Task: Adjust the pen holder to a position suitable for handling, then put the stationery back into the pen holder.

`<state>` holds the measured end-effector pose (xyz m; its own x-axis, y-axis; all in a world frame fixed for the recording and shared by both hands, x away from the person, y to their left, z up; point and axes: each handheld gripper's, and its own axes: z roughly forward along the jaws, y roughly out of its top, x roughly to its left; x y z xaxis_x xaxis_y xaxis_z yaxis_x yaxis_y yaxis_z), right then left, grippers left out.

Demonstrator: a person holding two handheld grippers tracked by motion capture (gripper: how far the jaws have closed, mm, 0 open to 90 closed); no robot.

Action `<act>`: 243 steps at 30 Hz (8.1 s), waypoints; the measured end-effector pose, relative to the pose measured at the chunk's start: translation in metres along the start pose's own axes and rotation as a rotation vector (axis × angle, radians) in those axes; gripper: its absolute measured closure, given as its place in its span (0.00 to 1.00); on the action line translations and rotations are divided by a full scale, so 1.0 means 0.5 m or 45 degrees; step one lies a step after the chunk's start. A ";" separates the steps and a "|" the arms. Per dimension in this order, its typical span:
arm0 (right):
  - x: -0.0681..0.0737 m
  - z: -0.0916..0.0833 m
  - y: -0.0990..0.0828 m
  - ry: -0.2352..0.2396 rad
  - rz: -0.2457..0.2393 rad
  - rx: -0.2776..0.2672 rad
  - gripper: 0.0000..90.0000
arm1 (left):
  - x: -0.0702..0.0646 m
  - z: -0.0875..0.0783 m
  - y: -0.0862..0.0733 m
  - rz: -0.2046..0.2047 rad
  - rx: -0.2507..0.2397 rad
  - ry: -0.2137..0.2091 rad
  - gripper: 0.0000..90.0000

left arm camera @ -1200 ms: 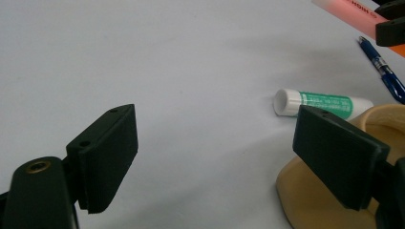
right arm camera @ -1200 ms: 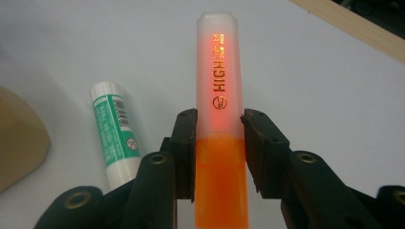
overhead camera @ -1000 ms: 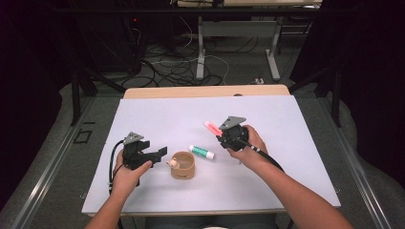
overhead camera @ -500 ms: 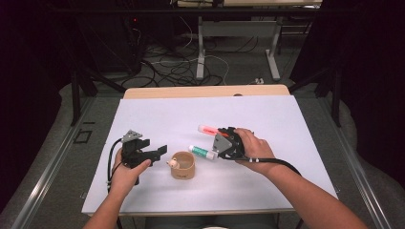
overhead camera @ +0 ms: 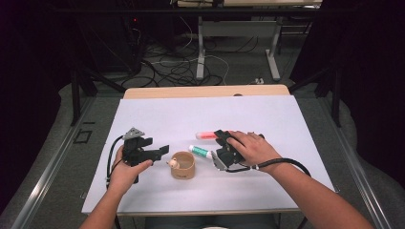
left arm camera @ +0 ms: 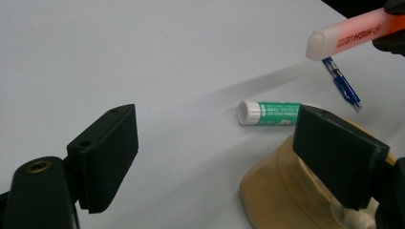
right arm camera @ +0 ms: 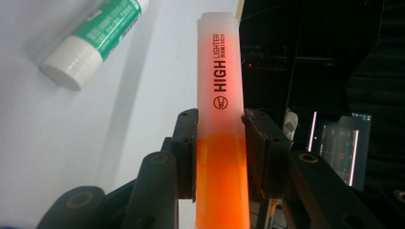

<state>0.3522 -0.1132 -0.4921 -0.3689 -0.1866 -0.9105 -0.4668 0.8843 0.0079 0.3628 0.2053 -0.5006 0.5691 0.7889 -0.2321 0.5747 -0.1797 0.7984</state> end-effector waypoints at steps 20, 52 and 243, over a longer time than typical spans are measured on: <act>-0.019 0.029 0.010 0.057 -0.172 0.039 0.74 | -0.059 0.045 0.113 0.401 0.167 -0.074 0.36; -0.021 0.029 0.043 0.031 -0.269 -0.019 0.74 | -0.133 0.129 0.177 0.872 0.368 -0.232 0.58; -0.010 -0.028 -0.103 0.285 1.981 -0.052 0.35 | -0.061 0.025 -0.040 -0.034 -0.299 -0.183 0.57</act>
<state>0.3666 -0.1638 -0.4820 -0.5950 0.7999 0.0784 0.4505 0.2510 0.8568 0.3415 0.1776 -0.5165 0.6428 0.6968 -0.3183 0.4481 -0.0051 0.8939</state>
